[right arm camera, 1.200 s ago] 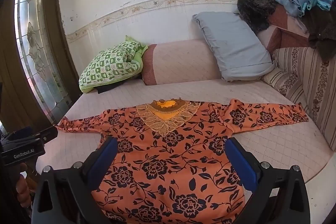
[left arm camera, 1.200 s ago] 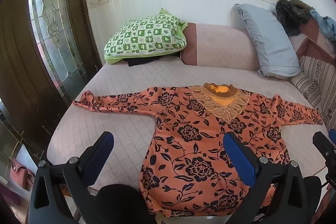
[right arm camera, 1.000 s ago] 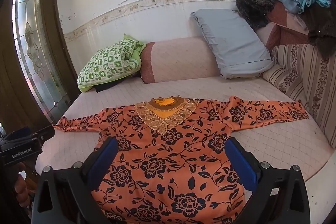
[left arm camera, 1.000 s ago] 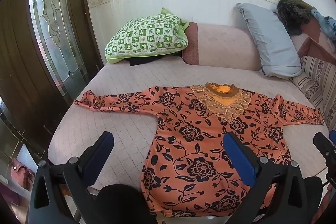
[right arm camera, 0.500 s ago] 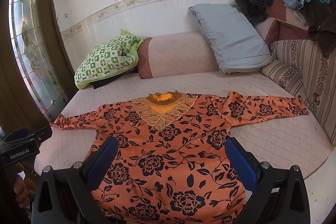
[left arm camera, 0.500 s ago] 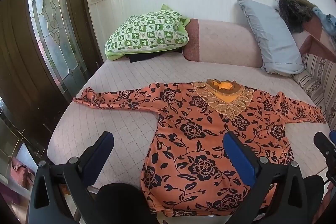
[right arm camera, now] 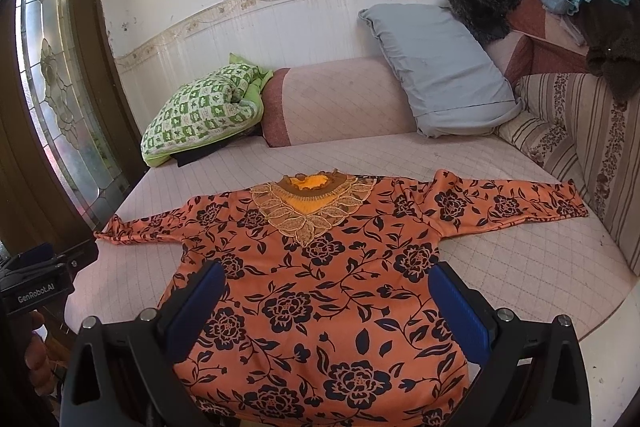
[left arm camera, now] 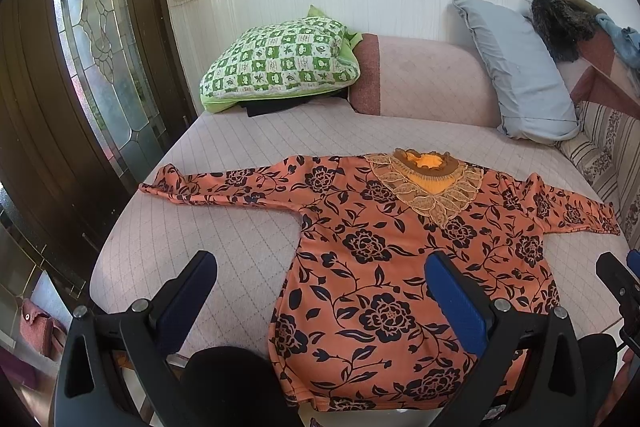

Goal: Fold small clothes

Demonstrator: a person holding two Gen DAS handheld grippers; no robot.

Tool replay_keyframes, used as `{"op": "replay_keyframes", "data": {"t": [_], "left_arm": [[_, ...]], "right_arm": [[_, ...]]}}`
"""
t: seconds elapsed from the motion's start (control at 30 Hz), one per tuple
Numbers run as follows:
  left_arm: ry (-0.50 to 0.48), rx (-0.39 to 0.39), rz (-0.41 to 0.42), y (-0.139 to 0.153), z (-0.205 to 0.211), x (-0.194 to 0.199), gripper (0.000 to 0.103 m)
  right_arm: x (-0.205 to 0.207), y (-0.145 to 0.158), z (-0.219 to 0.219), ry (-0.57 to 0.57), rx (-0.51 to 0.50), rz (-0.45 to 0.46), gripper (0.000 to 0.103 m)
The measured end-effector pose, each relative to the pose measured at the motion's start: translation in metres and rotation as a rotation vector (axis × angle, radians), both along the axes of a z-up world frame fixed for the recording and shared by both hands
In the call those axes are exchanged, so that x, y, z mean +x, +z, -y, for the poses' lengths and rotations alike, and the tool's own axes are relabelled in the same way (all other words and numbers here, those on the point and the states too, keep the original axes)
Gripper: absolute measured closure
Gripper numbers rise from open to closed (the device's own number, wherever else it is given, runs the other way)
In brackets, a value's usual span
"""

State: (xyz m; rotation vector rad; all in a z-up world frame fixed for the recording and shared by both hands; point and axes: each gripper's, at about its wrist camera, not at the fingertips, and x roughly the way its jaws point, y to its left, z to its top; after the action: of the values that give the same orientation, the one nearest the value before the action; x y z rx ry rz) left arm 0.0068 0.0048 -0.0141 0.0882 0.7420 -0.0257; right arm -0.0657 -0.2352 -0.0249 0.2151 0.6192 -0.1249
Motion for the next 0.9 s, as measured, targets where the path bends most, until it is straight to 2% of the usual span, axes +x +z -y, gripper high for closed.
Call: {"op": "replay_keyframes", "data": {"t": [0.9], "left_arm": [[-0.001,-0.002,-0.007,-0.0069,-0.0009,-0.0033,0.000]], "right_arm": [[0.0006,-0.0040,-0.0032,0.005,-0.003,-0.008,0.000]]}}
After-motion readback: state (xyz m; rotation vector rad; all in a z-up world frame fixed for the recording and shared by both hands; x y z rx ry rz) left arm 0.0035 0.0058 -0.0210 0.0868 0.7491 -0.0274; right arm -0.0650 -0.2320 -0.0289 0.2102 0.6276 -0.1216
